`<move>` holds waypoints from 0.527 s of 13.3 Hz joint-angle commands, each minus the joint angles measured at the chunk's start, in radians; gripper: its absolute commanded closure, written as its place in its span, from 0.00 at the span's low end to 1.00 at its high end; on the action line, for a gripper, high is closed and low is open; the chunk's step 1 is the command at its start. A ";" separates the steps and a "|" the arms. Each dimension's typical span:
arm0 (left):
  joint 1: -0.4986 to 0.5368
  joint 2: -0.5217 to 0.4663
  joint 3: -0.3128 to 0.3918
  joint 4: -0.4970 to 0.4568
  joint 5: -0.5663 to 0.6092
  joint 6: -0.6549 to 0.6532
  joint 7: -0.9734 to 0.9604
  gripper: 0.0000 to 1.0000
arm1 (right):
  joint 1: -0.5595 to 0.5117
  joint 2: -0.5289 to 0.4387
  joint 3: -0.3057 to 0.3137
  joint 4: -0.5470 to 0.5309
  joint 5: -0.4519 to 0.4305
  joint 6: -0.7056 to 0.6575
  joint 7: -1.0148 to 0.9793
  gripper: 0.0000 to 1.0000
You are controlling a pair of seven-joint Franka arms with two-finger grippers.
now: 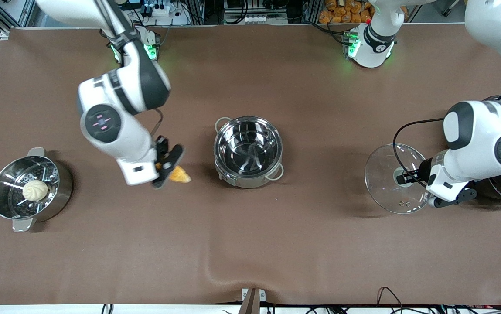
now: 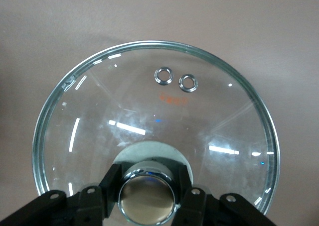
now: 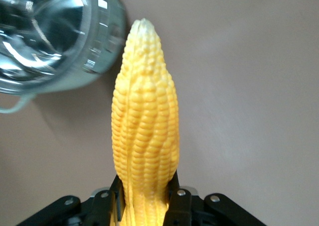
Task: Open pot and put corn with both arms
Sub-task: 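Lift the lid away with the left gripper while the right gripper carries the corn, then lower the corn into the pot while the left gripper sets the lid down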
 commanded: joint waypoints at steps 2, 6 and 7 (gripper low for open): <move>0.017 -0.015 -0.010 -0.208 -0.009 0.267 0.036 1.00 | 0.154 0.124 -0.021 0.141 -0.017 0.000 -0.031 1.00; 0.048 0.031 -0.012 -0.332 -0.009 0.511 0.109 1.00 | 0.323 0.261 -0.026 0.275 -0.171 -0.003 0.008 1.00; 0.051 0.034 -0.012 -0.335 -0.009 0.519 0.111 1.00 | 0.333 0.276 -0.026 0.282 -0.169 0.001 0.021 1.00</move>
